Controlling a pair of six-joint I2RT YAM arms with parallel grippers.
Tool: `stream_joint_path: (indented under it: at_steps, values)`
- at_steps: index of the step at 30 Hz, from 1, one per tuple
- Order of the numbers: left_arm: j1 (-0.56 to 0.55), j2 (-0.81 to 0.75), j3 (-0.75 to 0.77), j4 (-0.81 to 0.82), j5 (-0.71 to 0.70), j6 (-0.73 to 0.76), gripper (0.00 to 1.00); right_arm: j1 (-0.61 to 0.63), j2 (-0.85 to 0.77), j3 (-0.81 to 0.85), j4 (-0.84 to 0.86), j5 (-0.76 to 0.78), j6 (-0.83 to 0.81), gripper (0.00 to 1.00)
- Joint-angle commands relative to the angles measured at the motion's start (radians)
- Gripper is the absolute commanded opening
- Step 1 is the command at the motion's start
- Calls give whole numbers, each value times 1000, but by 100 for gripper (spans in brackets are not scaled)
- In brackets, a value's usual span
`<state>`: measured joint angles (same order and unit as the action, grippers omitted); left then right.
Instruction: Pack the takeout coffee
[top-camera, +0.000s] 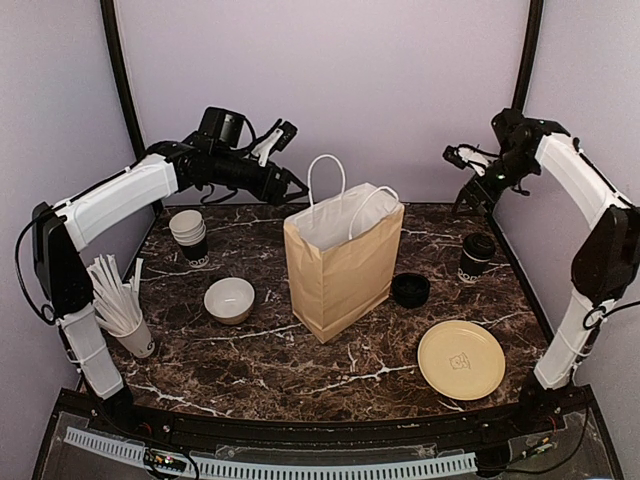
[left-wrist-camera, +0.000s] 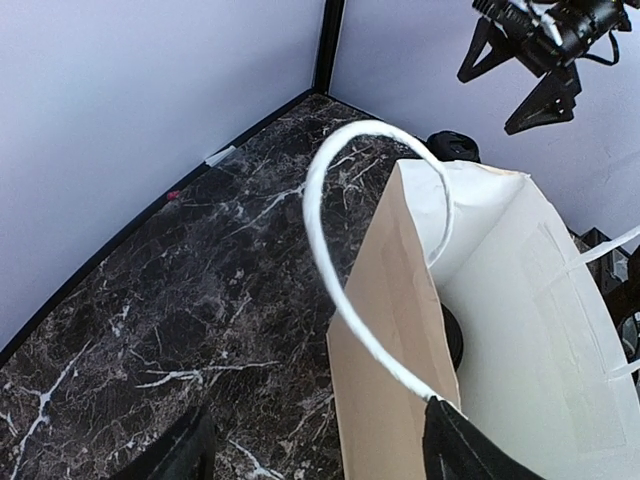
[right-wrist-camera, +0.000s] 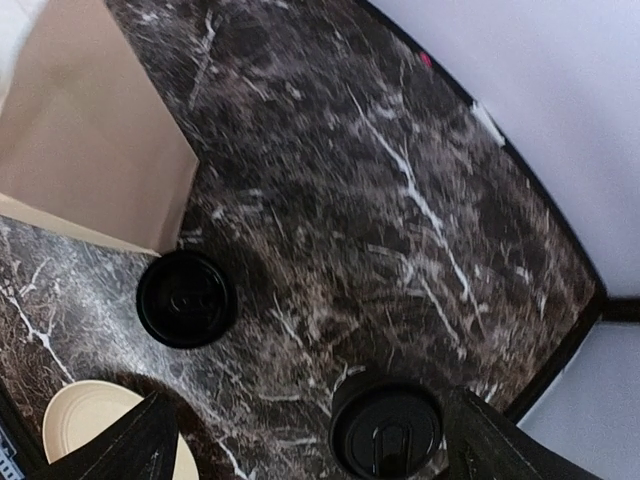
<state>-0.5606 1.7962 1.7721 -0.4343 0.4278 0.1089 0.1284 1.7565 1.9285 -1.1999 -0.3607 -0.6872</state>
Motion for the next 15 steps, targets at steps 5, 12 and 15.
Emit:
stream_joint_path:
  at_steps: [5, 12, 15]
  values:
    - [-2, -149, -8, 23, -28, 8, 81, -135, 66, -152, 36, 207, 13, 97]
    - [-2, -154, -11, -9, -45, 8, 82, -156, 133, -168, 83, 279, 23, 97]
    - [-2, -159, -24, -8, -48, 8, 82, -157, 166, -154, 75, 269, 20, 96]
